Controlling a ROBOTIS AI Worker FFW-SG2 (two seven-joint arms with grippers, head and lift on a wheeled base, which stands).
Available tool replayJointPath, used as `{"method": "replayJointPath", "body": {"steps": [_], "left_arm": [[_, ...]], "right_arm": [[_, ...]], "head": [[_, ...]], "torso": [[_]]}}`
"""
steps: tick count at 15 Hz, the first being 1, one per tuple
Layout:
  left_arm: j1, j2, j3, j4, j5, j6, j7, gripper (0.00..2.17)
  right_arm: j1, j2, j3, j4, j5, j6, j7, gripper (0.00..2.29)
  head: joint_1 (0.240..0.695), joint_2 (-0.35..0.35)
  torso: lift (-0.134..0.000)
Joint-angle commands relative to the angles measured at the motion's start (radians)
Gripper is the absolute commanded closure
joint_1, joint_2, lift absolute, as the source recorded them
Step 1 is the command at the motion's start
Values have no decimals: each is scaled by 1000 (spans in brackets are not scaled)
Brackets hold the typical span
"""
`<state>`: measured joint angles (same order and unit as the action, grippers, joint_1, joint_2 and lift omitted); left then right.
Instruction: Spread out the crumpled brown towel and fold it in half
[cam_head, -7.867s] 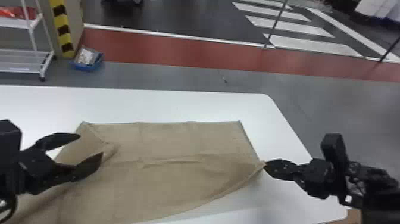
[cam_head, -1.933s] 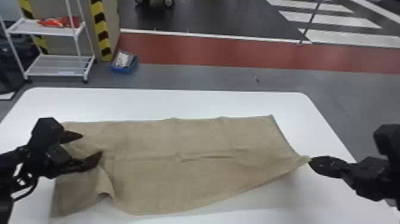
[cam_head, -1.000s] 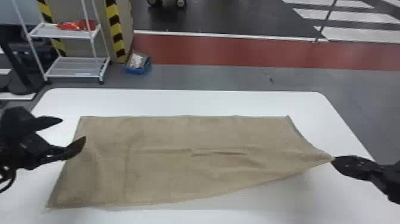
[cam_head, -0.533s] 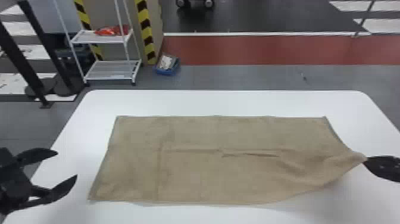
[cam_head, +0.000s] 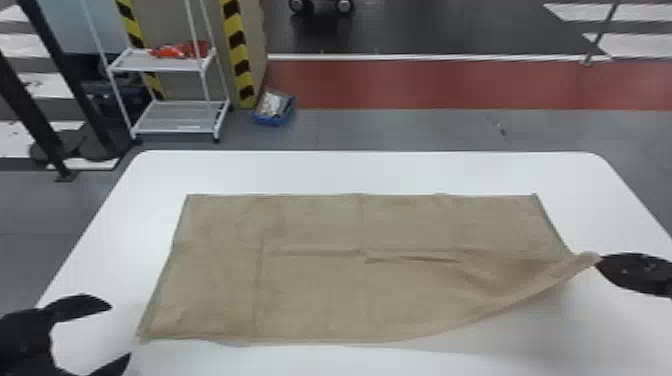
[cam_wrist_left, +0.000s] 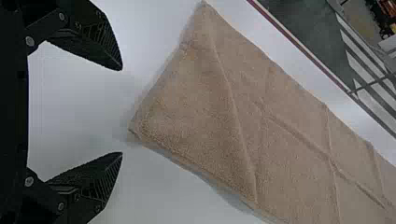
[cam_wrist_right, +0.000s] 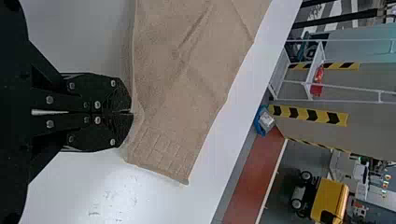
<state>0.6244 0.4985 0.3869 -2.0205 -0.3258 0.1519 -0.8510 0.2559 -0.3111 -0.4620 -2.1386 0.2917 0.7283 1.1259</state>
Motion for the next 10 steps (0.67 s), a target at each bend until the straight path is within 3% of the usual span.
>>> {"method": "replayJointPath", "body": {"steps": [1, 10], "left_arm": [[-23, -3, -31, 2, -35, 4, -17, 275], [-137, -1, -115, 37, -101, 68, -97, 340]], "right_arm": [[-12, -8, 0, 19, 0, -2, -2, 1244], [-24, -17, -15, 36, -3, -5, -2, 1241]], "head": [[695, 3], [695, -59]], "torso": [[-123], [-123]]}}
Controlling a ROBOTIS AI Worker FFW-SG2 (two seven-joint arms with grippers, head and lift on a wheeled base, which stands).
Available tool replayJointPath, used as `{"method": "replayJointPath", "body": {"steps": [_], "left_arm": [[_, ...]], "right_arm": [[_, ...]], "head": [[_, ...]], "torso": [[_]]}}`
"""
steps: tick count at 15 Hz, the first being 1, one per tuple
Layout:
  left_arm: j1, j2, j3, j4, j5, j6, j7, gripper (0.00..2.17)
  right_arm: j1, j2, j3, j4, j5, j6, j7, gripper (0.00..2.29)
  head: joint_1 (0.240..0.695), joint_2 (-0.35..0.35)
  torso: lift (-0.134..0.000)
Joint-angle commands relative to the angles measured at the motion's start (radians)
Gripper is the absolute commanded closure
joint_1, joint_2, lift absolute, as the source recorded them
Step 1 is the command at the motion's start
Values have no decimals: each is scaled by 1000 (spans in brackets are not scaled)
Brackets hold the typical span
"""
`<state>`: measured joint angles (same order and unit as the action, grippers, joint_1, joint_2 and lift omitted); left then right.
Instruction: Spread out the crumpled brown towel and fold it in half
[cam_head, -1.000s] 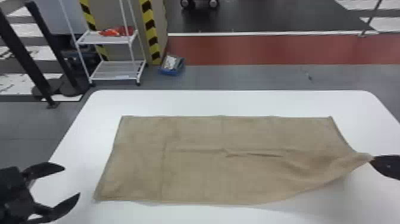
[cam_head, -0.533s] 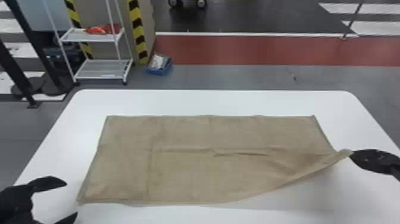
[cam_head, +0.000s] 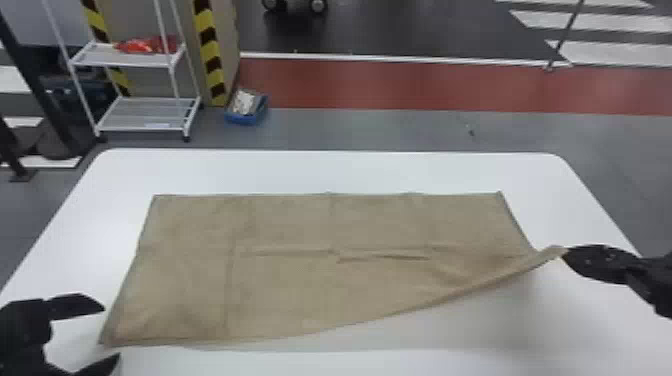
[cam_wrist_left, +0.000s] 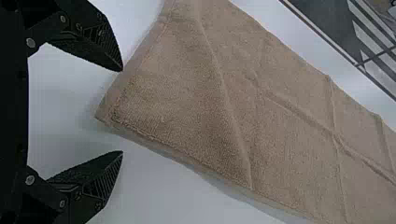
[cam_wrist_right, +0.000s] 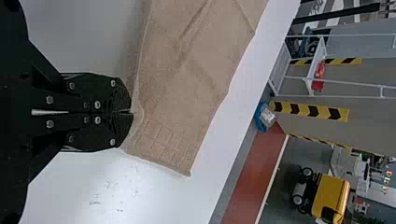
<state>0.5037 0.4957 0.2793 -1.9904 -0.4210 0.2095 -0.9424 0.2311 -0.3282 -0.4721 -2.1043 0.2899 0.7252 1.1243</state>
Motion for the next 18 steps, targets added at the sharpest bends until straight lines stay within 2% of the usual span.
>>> {"method": "replayJointPath", "body": {"steps": [1, 3, 6, 7, 9, 10, 15, 18], "left_arm": [[-25, 1, -11, 13, -10, 11, -13, 427], [-37, 3, -17, 21, -19, 17, -30, 518], [-47, 6, -17, 30, -19, 17, -45, 522], [-50, 7, -17, 30, -19, 17, -55, 667], [-59, 12, -15, 33, -18, 17, -84, 1251], [-60, 14, -14, 35, -19, 17, -102, 1393], [-73, 15, 17, 30, -7, 14, -154, 1413], [-77, 6, 90, -18, 36, 14, -219, 1409]], "right_arm": [[2, 0, -6, 3, -1, -8, 0, 1241], [4, 0, -10, 3, -1, -14, 0, 1244], [5, 1, -16, 3, -1, -14, 2, 1244], [5, 1, -16, 3, -1, -14, 0, 1244], [4, 3, -16, 3, -6, -14, 0, 1244], [4, 3, -16, 1, -6, -14, 0, 1244], [1, 3, -29, 1, -17, -14, 0, 1241], [-1, 1, -66, -7, -54, -8, 2, 1244]], "head": [[695, -61], [695, -65], [695, -67], [695, -67], [695, -69], [695, -70], [695, -68], [695, -66]], "torso": [[-123], [-123], [-123], [-123], [-123], [-123], [-123], [-123]]}}
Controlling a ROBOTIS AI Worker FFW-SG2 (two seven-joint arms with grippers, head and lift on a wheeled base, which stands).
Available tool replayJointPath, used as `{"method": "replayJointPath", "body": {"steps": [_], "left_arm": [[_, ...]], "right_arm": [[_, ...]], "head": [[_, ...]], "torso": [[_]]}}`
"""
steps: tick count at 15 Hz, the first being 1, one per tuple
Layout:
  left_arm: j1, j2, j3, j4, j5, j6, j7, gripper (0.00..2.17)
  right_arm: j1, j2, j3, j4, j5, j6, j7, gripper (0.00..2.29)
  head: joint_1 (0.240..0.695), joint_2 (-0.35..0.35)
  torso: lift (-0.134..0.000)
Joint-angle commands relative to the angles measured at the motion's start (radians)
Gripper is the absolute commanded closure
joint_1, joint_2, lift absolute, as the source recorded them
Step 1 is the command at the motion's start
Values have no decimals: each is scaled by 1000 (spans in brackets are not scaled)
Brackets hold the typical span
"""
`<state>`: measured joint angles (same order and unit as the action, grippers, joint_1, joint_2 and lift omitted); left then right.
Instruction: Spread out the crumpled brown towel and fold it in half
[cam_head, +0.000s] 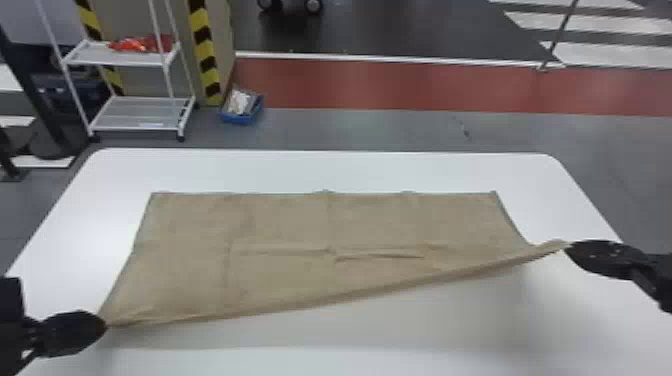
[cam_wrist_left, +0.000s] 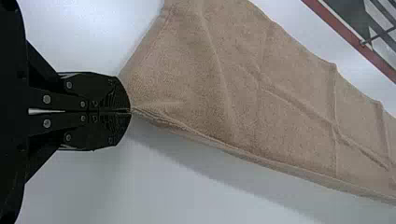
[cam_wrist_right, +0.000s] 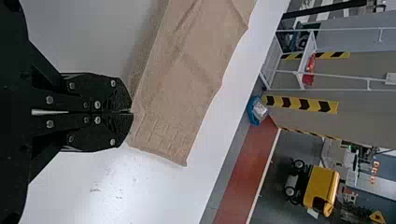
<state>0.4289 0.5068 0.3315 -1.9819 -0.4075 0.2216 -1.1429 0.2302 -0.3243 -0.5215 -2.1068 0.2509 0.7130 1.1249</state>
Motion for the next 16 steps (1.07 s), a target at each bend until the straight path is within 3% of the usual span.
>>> {"method": "replayJointPath", "body": {"steps": [1, 4, 7, 13, 16], "left_arm": [[-7, -7, 61, -48, 26, 2, -54, 1409], [-84, 1, 83, -66, 10, 60, -192, 1406], [-219, 6, -2, -61, -59, 137, -264, 1393], [-513, 15, -224, 164, -134, 173, -267, 1393], [-648, 21, -301, 310, -139, 164, -245, 1393]], "right_arm": [[0, -4, -26, -9, -21, 7, 3, 1244], [-2, -13, -37, -10, -22, 13, 6, 1244], [-42, -24, -34, 1, -19, 41, 4, 1244], [-177, -48, 18, 139, 37, 115, -7, 1244], [-250, -51, 38, 229, 70, 145, -13, 1244]], "head": [[695, -67], [695, -78], [695, -79], [695, -125], [695, -140]], "torso": [[-123], [-123], [-123], [-123], [-123]]}}
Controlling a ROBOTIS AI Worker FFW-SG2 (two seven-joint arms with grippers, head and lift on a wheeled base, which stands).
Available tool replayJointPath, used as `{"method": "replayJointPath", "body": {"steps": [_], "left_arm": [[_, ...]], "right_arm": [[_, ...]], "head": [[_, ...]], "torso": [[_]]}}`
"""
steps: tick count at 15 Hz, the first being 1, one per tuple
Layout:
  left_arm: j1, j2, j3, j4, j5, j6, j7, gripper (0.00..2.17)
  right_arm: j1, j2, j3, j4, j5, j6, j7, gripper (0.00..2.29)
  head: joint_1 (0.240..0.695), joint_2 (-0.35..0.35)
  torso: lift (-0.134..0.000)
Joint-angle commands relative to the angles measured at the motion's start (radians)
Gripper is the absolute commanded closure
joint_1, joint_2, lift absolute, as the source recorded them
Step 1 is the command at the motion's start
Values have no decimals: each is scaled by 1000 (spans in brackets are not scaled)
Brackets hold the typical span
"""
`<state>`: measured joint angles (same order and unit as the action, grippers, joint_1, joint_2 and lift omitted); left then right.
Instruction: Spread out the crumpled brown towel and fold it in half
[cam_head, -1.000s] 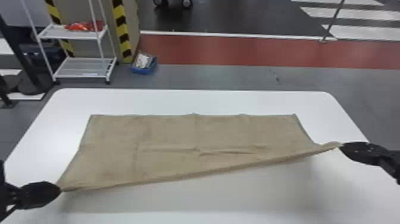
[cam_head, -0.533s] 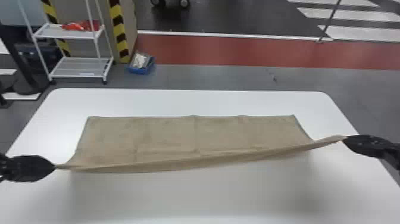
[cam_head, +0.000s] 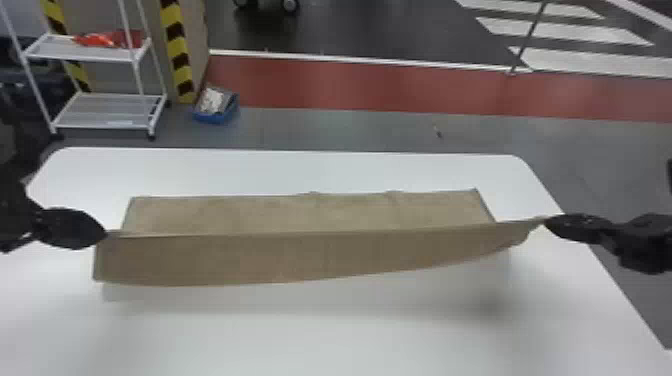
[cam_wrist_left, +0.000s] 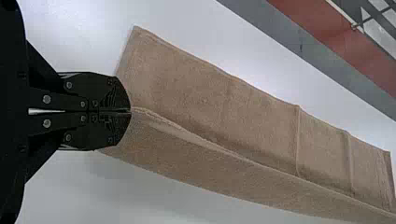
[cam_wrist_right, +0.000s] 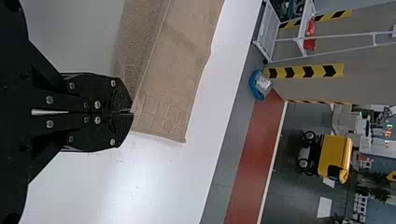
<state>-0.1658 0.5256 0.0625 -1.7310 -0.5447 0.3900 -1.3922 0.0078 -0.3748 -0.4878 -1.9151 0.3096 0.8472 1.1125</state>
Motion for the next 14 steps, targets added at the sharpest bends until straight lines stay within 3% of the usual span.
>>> {"method": "replayJointPath", "body": {"steps": [1, 9, 14], "left_arm": [[-90, 7, -59, 93, 0, -13, 16, 1393], [-314, -10, -250, 375, -6, -93, 108, 1393], [-379, -30, -286, 462, -11, -130, 136, 1393]], "right_arm": [[-45, -1, 5, 57, 11, 17, -2, 1244], [-167, 17, 49, 176, 48, 82, -25, 1244], [-253, 40, 103, 214, 62, 125, -30, 1244]], "head": [[695, -141], [695, -151], [695, -137]], "torso": [[-123], [-123], [-123]]}}
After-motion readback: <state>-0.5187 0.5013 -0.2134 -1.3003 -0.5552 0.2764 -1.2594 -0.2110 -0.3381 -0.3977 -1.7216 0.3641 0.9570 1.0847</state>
